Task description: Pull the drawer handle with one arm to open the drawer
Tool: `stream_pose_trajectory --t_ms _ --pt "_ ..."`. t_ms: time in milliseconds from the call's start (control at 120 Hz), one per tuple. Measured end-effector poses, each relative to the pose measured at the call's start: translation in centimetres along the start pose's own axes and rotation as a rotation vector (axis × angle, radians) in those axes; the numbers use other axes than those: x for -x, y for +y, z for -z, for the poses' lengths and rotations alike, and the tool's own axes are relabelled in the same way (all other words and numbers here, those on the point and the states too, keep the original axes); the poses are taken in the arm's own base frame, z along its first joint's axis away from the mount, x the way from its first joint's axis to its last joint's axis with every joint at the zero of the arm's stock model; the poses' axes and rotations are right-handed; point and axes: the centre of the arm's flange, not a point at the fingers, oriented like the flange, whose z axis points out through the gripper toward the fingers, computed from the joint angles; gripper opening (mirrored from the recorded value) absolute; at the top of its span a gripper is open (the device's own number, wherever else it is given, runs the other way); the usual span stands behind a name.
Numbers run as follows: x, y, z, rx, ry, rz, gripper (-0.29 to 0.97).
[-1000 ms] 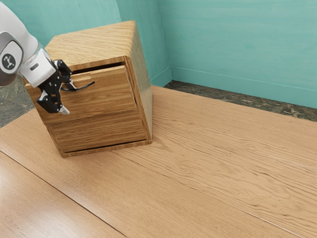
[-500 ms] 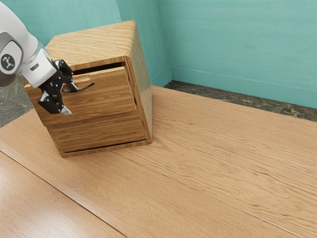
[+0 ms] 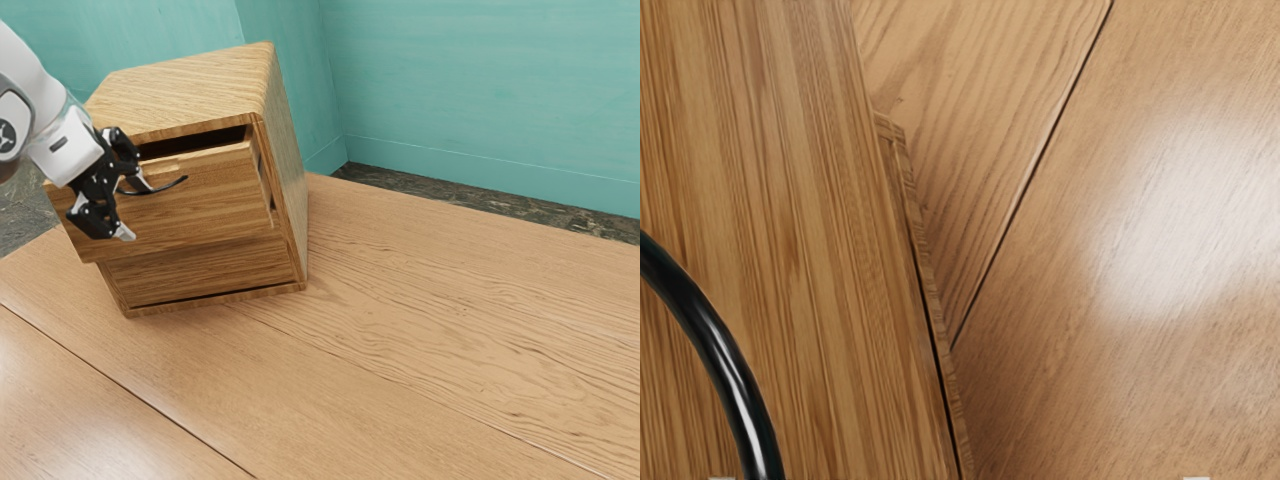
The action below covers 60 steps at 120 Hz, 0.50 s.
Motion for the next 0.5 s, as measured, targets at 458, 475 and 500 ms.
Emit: stream_pose_trajectory --t_ms 458,475,500 --pt "-0.1 1.8 0.6 -0.003 -0.007 0.005 0.57" --pt "-0.1 1.9 0.6 -0.005 -0.007 0.005 0.56" --pt "-0.1 2.1 0.7 -0.008 -0.008 0.005 0.55"
